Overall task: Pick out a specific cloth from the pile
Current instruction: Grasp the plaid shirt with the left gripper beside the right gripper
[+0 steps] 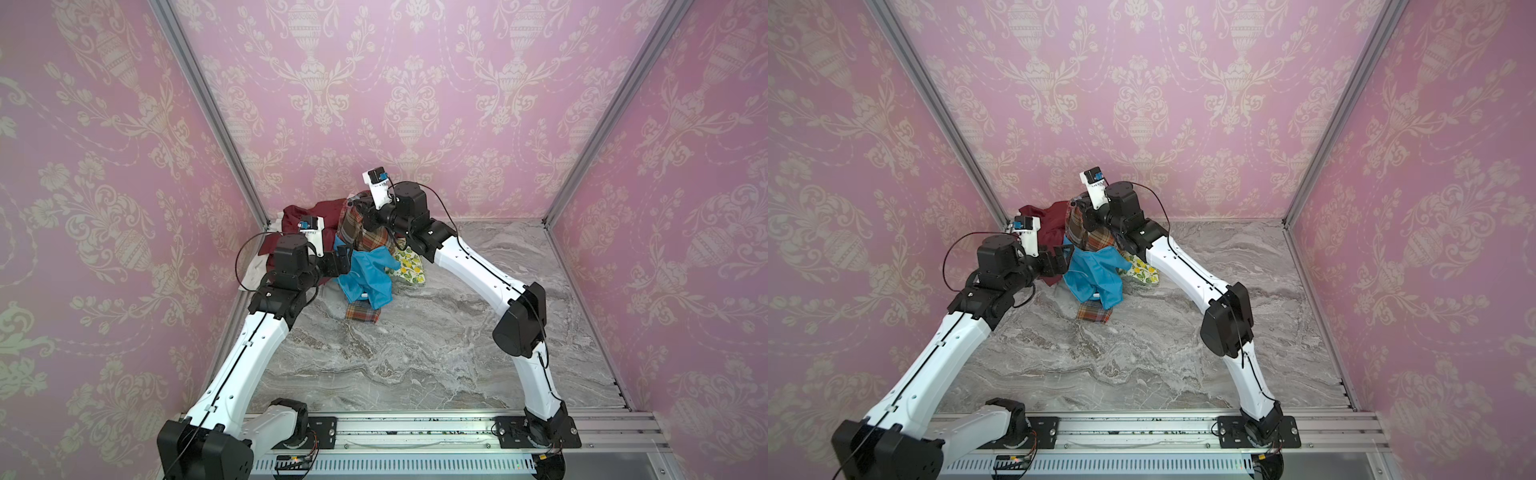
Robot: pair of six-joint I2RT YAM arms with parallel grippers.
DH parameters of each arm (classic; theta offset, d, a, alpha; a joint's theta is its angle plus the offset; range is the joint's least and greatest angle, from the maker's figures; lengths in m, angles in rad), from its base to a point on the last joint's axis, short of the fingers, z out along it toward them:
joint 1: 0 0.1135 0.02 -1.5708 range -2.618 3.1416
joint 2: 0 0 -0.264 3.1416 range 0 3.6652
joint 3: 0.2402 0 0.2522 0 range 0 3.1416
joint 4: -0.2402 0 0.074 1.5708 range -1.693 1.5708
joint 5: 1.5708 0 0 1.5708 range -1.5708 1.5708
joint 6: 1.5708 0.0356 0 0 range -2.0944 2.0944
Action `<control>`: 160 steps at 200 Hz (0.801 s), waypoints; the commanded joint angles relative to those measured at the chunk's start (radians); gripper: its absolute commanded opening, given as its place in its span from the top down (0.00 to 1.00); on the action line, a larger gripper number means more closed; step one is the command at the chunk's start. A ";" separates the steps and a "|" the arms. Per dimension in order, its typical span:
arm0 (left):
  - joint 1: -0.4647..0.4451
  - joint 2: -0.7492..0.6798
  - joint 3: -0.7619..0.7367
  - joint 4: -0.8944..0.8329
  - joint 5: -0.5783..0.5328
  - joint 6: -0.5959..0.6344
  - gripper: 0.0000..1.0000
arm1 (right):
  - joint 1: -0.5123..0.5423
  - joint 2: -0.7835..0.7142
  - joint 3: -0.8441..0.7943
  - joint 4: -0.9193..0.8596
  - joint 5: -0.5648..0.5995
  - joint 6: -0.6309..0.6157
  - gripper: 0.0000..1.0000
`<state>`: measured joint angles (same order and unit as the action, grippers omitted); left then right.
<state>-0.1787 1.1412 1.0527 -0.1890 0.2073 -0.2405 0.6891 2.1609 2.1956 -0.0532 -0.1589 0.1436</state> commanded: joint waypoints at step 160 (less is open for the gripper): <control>0.010 0.324 0.180 0.431 0.275 0.279 0.20 | -0.072 -0.152 -0.147 0.200 -0.174 0.290 1.00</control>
<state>-0.1783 1.4277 1.1969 0.2085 0.4335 -0.0071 0.6163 2.0525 2.0289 0.0418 -0.3027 0.3977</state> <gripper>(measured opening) 0.811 0.063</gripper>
